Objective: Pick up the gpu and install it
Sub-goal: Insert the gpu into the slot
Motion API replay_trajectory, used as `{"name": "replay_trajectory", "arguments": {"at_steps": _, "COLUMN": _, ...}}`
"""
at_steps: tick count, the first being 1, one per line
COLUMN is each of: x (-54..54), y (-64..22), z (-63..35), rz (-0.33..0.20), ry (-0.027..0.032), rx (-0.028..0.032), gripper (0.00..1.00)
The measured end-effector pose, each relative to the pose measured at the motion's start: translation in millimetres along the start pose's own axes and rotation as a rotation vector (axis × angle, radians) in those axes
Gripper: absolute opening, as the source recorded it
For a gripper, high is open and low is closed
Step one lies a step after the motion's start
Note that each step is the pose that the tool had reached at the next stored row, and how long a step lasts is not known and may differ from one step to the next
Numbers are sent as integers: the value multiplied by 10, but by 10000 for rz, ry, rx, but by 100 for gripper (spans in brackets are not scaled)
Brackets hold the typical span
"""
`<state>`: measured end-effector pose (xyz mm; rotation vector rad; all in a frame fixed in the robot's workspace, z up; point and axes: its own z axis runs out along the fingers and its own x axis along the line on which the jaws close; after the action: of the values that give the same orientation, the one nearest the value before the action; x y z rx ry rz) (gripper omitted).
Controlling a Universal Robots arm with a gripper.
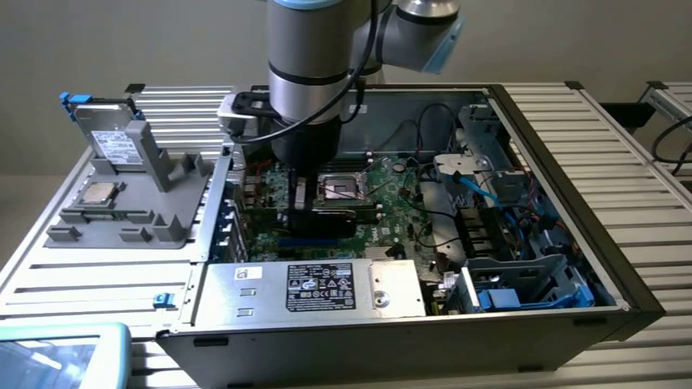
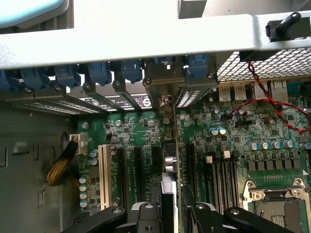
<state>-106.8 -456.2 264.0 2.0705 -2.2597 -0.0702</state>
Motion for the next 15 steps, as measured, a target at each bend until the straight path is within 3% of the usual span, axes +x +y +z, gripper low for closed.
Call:
{"name": "replay_trajectory", "arguments": {"at_steps": 7, "x": -5, "y": -17, "z": 27, "rz": -27, "ry": 0, "rx": 3, "gripper": 27}}
{"name": "replay_trajectory", "arguments": {"at_steps": 11, "x": -7, "y": -20, "z": 68, "rz": -40, "ry": -68, "rx": -4, "gripper": 27}}
{"name": "replay_trajectory", "arguments": {"at_steps": 15, "x": -15, "y": -13, "z": 69, "rz": -41, "ry": -79, "rx": -5, "gripper": 27}}
